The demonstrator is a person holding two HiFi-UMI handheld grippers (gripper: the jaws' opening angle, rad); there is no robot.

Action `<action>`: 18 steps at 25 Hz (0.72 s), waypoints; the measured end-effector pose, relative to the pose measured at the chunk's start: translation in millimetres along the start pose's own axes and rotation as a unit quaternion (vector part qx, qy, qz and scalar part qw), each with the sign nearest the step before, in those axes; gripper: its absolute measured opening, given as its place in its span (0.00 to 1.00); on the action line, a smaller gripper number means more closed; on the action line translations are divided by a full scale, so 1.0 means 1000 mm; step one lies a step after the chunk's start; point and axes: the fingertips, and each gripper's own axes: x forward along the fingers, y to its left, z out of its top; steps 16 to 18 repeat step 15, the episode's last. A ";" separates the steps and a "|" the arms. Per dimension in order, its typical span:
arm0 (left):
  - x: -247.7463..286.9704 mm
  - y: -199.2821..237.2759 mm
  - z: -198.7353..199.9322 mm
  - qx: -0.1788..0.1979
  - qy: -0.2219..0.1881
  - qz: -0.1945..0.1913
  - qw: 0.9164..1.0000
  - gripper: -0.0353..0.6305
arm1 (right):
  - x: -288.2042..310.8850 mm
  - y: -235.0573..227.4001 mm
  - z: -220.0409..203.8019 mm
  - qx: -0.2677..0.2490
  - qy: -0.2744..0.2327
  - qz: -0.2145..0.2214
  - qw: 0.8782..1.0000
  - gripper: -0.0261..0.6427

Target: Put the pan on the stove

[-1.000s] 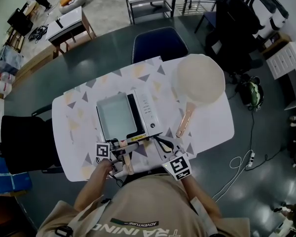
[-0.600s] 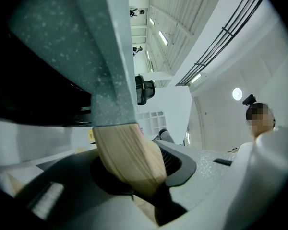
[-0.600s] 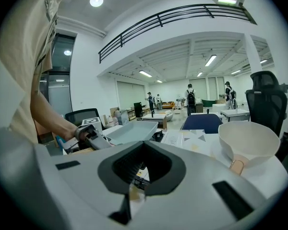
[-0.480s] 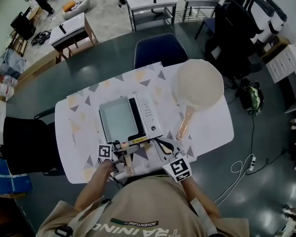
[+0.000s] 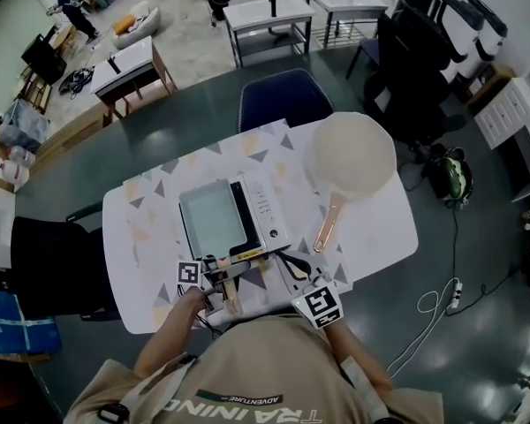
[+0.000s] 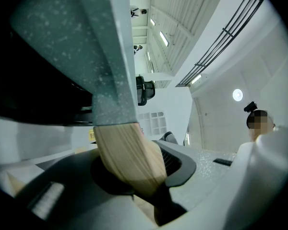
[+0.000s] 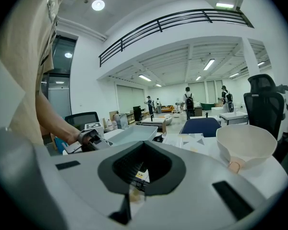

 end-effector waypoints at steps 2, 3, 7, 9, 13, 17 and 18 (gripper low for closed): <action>0.001 0.000 0.000 -0.001 0.000 0.001 1.000 0.23 | -0.001 0.000 0.000 0.000 -0.002 0.000 1.000 0.04; 0.001 0.000 0.000 0.000 0.000 0.000 1.000 0.23 | -0.002 0.000 0.001 -0.001 -0.003 0.000 1.000 0.04; 0.002 -0.001 0.001 0.006 -0.001 -0.004 1.000 0.23 | -0.002 -0.001 0.004 -0.005 -0.006 0.002 1.000 0.04; 0.002 -0.001 0.001 0.008 -0.001 -0.005 1.000 0.23 | -0.002 -0.001 0.004 -0.007 -0.006 0.004 1.000 0.04; 0.001 -0.002 0.001 0.010 0.003 -0.005 1.000 0.23 | -0.002 0.004 0.006 -0.010 -0.005 0.008 1.000 0.04; -0.001 -0.002 0.000 0.010 0.006 -0.003 1.000 0.23 | -0.002 0.007 0.008 -0.010 -0.004 0.010 1.000 0.04; -0.001 -0.002 0.000 0.010 0.006 -0.003 1.000 0.23 | -0.002 0.007 0.008 -0.010 -0.004 0.010 1.000 0.04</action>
